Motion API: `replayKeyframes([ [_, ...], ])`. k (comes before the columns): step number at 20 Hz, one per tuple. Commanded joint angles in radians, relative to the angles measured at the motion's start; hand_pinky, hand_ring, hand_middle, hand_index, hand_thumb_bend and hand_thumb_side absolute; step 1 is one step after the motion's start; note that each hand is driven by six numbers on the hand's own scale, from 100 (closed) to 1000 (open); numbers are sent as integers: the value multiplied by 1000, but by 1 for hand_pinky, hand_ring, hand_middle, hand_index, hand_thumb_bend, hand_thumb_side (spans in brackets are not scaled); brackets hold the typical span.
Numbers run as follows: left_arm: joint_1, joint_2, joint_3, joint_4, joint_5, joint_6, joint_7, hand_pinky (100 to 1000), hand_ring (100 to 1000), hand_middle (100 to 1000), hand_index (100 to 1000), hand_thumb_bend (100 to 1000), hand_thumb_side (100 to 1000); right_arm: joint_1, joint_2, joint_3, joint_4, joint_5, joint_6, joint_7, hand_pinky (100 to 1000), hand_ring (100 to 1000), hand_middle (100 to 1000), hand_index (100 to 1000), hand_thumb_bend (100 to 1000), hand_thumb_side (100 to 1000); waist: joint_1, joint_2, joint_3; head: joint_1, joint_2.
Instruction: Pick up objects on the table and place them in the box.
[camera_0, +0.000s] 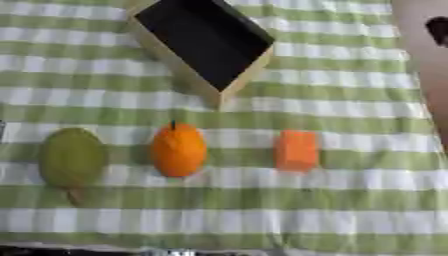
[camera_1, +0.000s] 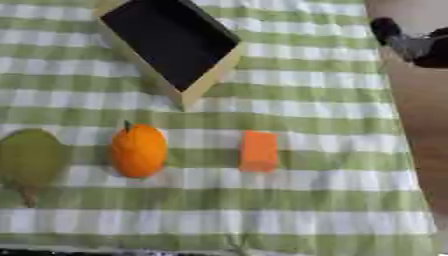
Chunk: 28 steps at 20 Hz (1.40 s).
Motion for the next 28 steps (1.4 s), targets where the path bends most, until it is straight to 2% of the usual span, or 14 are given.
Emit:
replayKeyframes([
  [1,-6,21,10,-20,-2,2,2,792,764,690,874,438,610,-12,-22,-24,-8,12,4,-16,994,985,894,995,308,113,-6,-29,-3,5,5],
  [8,-7,21,10,-20,-1,1,3,793,764,690,874,437,609,-12,-21,-18,-8,24,0,-15,995,986,894,994,300,131,-5,-27,-2,11,3],
  [12,-7,20,9,-20,0,2,3,793,764,690,874,436,609,-9,-26,7,-8,33,-14,10,996,987,895,996,267,164,-4,-25,0,9,1],
  [21,-11,16,3,-20,4,2,-2,793,765,692,875,434,610,-48,-29,150,-8,32,-58,160,1000,989,895,1000,183,208,-2,-21,13,-13,-9],
  [28,-12,14,-1,-20,7,3,-7,793,765,692,875,435,611,-94,1,249,-8,15,-32,294,1000,992,894,1000,150,210,-3,-23,20,-24,-10],
])
